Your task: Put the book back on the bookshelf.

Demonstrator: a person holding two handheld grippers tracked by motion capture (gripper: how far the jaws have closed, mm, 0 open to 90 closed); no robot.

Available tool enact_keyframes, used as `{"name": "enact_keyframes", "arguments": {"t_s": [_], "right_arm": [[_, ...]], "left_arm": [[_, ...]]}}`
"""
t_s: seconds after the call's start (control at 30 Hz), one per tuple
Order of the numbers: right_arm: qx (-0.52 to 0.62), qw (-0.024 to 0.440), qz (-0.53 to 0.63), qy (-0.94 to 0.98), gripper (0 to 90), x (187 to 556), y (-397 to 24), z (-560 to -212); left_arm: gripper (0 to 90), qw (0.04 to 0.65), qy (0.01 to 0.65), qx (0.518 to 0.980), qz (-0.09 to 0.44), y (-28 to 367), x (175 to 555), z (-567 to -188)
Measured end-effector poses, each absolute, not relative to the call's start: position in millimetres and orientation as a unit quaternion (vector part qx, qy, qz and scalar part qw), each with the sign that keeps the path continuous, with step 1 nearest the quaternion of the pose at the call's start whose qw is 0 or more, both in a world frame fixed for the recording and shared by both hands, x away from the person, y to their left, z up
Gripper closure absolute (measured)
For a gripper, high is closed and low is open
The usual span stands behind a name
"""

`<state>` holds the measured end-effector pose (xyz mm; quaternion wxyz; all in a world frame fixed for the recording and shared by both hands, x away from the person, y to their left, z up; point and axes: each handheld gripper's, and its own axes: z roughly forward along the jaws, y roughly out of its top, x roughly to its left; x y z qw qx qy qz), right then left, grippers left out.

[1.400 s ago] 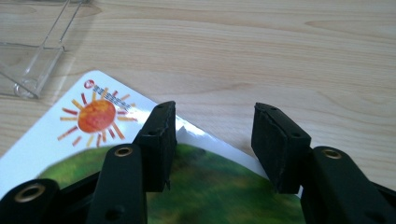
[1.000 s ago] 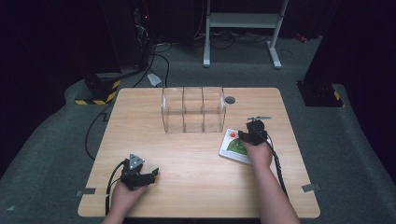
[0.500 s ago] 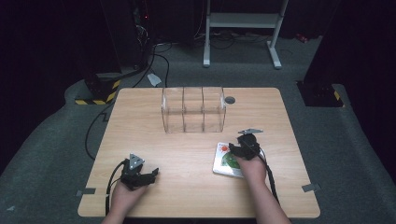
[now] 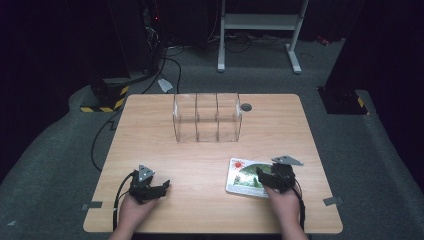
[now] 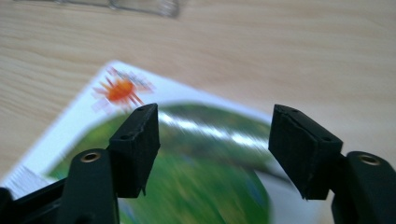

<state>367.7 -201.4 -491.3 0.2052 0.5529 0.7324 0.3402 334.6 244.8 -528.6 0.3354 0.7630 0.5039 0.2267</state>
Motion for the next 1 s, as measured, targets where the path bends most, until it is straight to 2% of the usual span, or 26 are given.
{"name": "enact_keyframes", "arguments": {"t_s": [0.2, 0.33, 0.43, 0.53, 0.87, 1.0], "right_arm": [[0.585, 0.171, 0.332, 0.720, 25.6, 346.4, -228.7, -508.9], [0.583, 0.143, 0.356, 0.716, 28.8, 341.5, -231.9, -514.4], [0.574, 0.143, 0.360, 0.721, 29.6, 340.9, -226.8, -515.1], [0.563, 0.137, 0.365, 0.729, 31.2, 339.5, -216.6, -515.7], [0.519, 0.161, 0.363, 0.757, 31.2, 333.2, -151.9, -515.9], [0.512, 0.160, 0.367, 0.760, 30.9, 332.7, -133.0, -516.7]], "left_arm": [[19.6, 0.336, 0.503, 0.763, 0.227, 244.7, 334.8, -528.6], [19.6, 0.336, 0.503, 0.764, 0.227, 244.8, 334.8, -528.7], [19.6, 0.335, 0.503, 0.764, 0.227, 244.8, 334.7, -528.6], [19.6, 0.337, 0.504, 0.762, 0.227, 244.5, 334.7, -528.8], [20.1, 0.337, 0.503, 0.762, 0.228, 244.4, 334.1, -528.8], [24.6, 0.344, 0.491, 0.768, 0.226, 242.3, 330.7, -528.6]]}}
